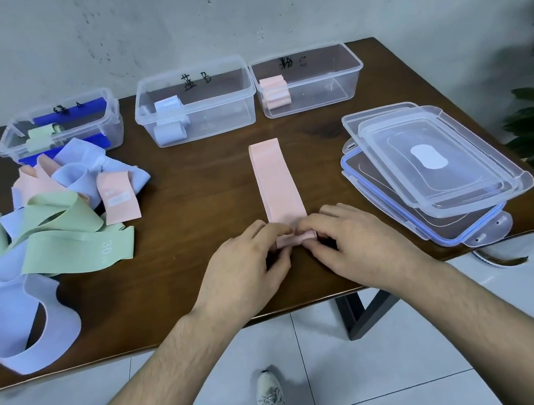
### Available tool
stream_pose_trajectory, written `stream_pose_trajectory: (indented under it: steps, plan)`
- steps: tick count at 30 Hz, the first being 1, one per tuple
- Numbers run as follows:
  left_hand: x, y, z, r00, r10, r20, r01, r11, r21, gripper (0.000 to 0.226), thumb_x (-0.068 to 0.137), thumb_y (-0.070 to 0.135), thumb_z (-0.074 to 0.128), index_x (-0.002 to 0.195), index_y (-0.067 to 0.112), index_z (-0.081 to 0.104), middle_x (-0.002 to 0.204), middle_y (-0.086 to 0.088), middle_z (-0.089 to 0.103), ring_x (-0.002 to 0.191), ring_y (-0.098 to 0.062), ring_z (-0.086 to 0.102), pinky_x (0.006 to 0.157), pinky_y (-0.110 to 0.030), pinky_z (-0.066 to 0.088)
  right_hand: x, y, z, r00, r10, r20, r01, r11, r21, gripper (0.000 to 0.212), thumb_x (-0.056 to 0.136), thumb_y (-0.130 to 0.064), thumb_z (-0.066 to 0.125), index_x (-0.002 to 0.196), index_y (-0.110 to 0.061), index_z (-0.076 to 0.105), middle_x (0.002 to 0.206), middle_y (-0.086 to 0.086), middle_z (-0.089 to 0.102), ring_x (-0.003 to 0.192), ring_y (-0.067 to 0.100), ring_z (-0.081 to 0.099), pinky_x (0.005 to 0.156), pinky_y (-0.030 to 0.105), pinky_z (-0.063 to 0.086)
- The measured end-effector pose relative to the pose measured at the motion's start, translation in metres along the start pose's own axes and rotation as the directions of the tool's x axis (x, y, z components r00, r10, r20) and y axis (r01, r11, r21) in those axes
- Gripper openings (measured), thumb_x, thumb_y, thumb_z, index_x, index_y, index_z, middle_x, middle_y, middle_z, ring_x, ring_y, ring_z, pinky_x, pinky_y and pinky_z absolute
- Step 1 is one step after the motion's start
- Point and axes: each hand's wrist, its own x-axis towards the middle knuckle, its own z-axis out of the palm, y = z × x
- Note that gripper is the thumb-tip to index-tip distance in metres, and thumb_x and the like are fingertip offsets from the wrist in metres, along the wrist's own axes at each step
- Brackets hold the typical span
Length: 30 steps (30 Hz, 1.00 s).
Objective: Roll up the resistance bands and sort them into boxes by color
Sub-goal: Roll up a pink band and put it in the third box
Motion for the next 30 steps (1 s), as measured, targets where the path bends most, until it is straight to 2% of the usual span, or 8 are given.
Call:
stream_pose_trajectory:
  steps: [7,12,17,24,30]
  plan:
    - [0.003,-0.002,0.003,0.999,-0.015,-0.03,0.016,1.0,0.021,0.018,0.092,0.027,0.065,0.11,0.026,0.067,0.091,0.012,0.059,0.064,-0.011,0.057,0.055,-0.027,0.052,0.002,0.0,0.0,1.0,0.006,-0.001,-0.006,1.0,-0.015,0.029,0.103,-0.04,0.046,0.13,-0.038,0.055,0.101,-0.015,0.056,0.097,0.006,0.05,0.086,0.023,0.048]
    - [0.005,-0.004,0.003,0.999,-0.033,-0.03,0.034,0.999,0.038,0.019,0.094,0.03,0.062,0.112,0.026,0.068,0.094,0.013,0.06,0.069,-0.011,0.061,0.056,-0.03,0.055,0.001,0.001,0.0,1.0,-0.004,-0.003,0.004,0.999,-0.043,0.029,0.101,-0.036,0.052,0.13,-0.037,0.052,0.098,-0.017,0.054,0.093,0.006,0.049,0.08,0.015,0.038]
    - [0.007,-0.004,0.001,1.0,-0.023,-0.014,0.024,0.998,0.054,0.026,0.097,0.035,0.056,0.123,0.031,0.059,0.101,0.015,0.061,0.066,-0.009,0.056,0.055,-0.022,0.051,0.008,0.004,-0.001,1.0,0.012,0.02,-0.012,1.0,-0.015,0.025,0.103,-0.035,0.048,0.127,-0.037,0.055,0.101,-0.017,0.055,0.095,0.004,0.047,0.082,0.017,0.039]
    - [0.01,-0.006,0.002,0.999,-0.032,-0.01,0.032,0.997,0.067,0.019,0.097,0.031,0.057,0.115,0.029,0.063,0.1,0.014,0.062,0.071,-0.009,0.062,0.057,-0.022,0.053,0.014,0.005,-0.003,0.998,0.041,0.037,-0.041,0.999,-0.007,0.029,0.104,-0.037,0.044,0.131,-0.037,0.054,0.111,-0.016,0.058,0.103,0.005,0.049,0.09,0.023,0.046]
    - [0.012,-0.008,0.002,0.999,-0.043,-0.006,0.044,0.997,0.067,0.023,0.097,0.034,0.056,0.118,0.03,0.063,0.102,0.015,0.061,0.073,-0.009,0.061,0.06,-0.023,0.054,0.012,0.005,-0.003,1.0,0.0,0.031,0.0,1.0,-0.009,0.034,0.102,-0.035,0.049,0.136,-0.037,0.047,0.104,-0.019,0.052,0.098,0.005,0.049,0.083,0.019,0.041]
